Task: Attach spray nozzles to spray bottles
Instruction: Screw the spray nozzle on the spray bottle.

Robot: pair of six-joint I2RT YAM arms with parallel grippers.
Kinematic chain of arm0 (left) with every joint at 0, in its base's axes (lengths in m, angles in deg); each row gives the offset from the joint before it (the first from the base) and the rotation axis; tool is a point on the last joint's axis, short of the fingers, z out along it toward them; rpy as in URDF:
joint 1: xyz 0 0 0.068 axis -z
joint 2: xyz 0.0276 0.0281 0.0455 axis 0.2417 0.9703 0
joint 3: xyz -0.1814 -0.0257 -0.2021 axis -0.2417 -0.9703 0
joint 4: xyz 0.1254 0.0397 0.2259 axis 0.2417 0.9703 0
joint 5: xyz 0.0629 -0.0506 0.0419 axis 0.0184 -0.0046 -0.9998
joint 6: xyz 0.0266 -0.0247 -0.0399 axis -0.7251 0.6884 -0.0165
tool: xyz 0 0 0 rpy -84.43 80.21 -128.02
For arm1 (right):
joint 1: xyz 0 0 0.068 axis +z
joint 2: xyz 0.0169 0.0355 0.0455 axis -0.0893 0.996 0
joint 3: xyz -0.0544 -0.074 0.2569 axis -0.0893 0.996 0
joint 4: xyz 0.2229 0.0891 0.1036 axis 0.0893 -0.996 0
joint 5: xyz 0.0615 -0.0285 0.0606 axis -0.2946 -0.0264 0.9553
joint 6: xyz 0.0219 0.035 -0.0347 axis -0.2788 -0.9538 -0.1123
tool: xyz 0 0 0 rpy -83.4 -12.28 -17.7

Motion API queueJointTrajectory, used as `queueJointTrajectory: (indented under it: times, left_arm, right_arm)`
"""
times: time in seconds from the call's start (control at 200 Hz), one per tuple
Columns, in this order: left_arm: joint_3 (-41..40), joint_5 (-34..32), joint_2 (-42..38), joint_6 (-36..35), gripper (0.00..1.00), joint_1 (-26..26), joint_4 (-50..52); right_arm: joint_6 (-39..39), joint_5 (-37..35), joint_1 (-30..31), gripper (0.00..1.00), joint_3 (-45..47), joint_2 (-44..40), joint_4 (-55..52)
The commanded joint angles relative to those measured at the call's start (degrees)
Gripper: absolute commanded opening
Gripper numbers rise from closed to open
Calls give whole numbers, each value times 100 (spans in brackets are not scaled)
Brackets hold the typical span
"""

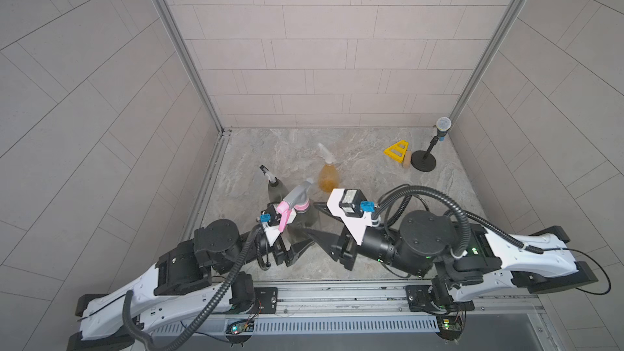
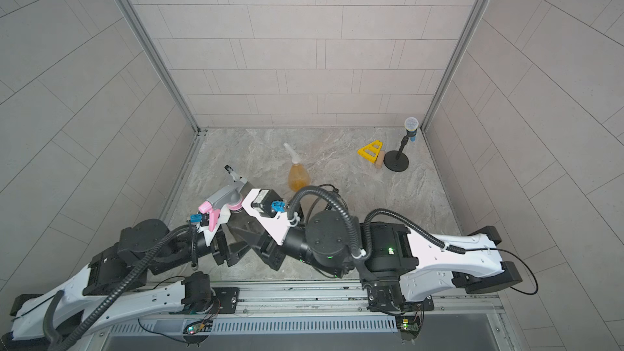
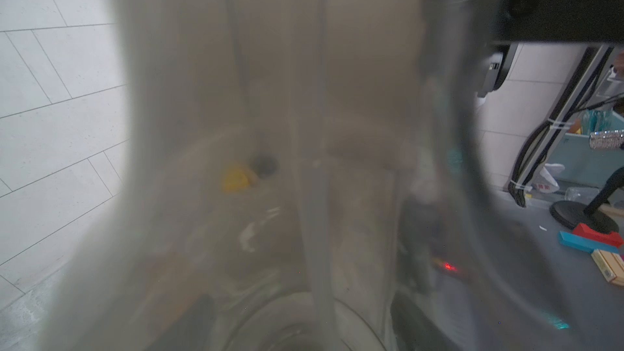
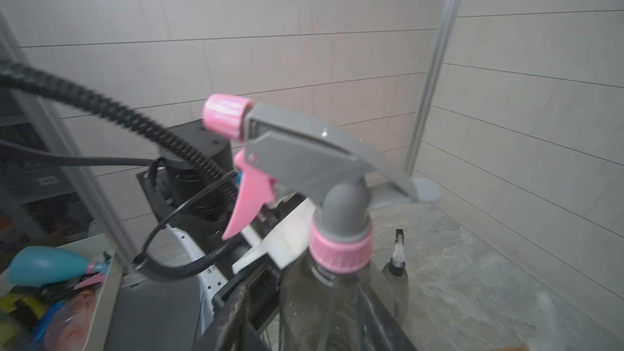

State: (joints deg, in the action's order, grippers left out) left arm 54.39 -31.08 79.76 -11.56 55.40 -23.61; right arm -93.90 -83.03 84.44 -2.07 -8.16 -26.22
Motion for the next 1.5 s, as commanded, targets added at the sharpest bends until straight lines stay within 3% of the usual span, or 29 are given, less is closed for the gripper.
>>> queueJointTrajectory:
  times: [0.0, 0.2, 0.41, 0.981, 1.326, 1.496]
  left_arm:
    - [39, 325, -128, 69, 0, -30, -390]
    - [52, 1350, -185, 48, 0, -35, -327]
    - [102, 2015, -100, 124, 0, -35, -223]
    - [92, 2058, 26, 137, 0, -30, -186]
    - [118, 1877, 70, 128, 0, -35, -169]
    - [190, 1463, 70, 89, 0, -30, -116]
  right_arm:
    - [364, 1379, -166, 53, 74, -507, -173]
    - [-300, 4416, -2102, 56, -162, -448, -243]
    - [-140, 5611, -2355, 57, -659, 74, -310]
    - [-238, 5395, -2063, 47, -891, 485, -53]
    - [32, 5163, -1798, 30, -1063, 582, -359]
    - [151, 4502, -1590, 22, -1085, 591, -733]
